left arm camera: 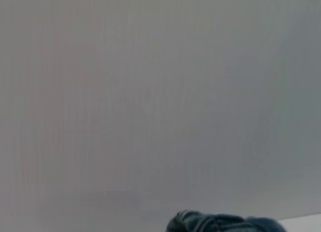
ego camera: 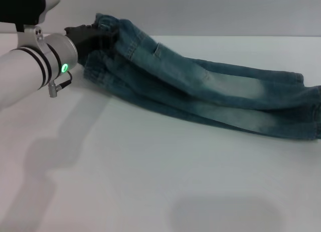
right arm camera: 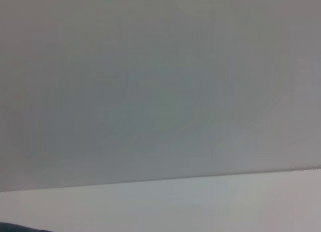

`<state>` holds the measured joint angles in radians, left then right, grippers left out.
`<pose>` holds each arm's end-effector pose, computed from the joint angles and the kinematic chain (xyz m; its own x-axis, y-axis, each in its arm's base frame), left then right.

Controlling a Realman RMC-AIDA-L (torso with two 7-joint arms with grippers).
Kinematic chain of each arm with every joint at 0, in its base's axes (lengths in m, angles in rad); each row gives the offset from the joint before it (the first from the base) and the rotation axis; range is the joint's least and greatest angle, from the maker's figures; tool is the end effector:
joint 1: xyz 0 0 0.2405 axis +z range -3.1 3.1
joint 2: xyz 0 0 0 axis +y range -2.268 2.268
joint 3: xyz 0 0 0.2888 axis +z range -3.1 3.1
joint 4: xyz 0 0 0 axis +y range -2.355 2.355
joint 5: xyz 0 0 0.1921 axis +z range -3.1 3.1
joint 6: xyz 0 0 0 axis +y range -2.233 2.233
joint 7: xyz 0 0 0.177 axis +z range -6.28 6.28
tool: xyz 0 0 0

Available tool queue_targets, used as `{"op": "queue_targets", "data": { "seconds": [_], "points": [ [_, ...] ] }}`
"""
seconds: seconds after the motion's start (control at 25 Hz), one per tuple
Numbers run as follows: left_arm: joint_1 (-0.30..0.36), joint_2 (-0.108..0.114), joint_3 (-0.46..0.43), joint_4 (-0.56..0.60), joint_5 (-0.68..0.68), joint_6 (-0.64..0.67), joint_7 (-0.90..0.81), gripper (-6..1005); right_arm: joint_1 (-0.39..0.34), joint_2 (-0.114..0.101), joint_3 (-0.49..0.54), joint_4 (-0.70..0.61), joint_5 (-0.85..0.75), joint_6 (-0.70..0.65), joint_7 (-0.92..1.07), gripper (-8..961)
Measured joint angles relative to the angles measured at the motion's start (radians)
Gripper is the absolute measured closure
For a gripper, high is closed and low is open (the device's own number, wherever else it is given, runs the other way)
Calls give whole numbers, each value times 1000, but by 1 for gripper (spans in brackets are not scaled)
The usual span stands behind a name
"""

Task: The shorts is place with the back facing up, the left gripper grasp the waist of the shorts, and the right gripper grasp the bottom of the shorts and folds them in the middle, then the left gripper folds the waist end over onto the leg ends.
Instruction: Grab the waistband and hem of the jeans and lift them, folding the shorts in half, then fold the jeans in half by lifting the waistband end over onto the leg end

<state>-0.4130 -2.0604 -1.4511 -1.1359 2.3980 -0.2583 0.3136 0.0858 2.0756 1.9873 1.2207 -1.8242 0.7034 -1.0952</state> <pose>-0.2280 0.4378 -0.0415 0.6834 0.3955 0.6136 0.7288 -0.3206 -0.6051 0.3552 0.3485 0.0501 0.5630 -0.4587 -0.6875 -0.8144 -0.1667 -0.5558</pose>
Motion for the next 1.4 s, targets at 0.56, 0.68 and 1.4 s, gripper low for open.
{"op": "queue_targets", "data": {
  "seconds": [0.56, 0.68, 1.4],
  "points": [
    [-8, 1, -1, -3, -24, 21, -4, 255, -47, 6, 7, -109, 328, 187, -328, 308],
    [10, 3, -5, -36, -22, -8, -2, 156, -59, 8, 2, -110, 363, 208, -400, 237],
    [37, 6, -95, -80, -17, -193, -1, 149, -58, 7, -208, -434, 1091, 246, -1395, 277]
  ]
}}
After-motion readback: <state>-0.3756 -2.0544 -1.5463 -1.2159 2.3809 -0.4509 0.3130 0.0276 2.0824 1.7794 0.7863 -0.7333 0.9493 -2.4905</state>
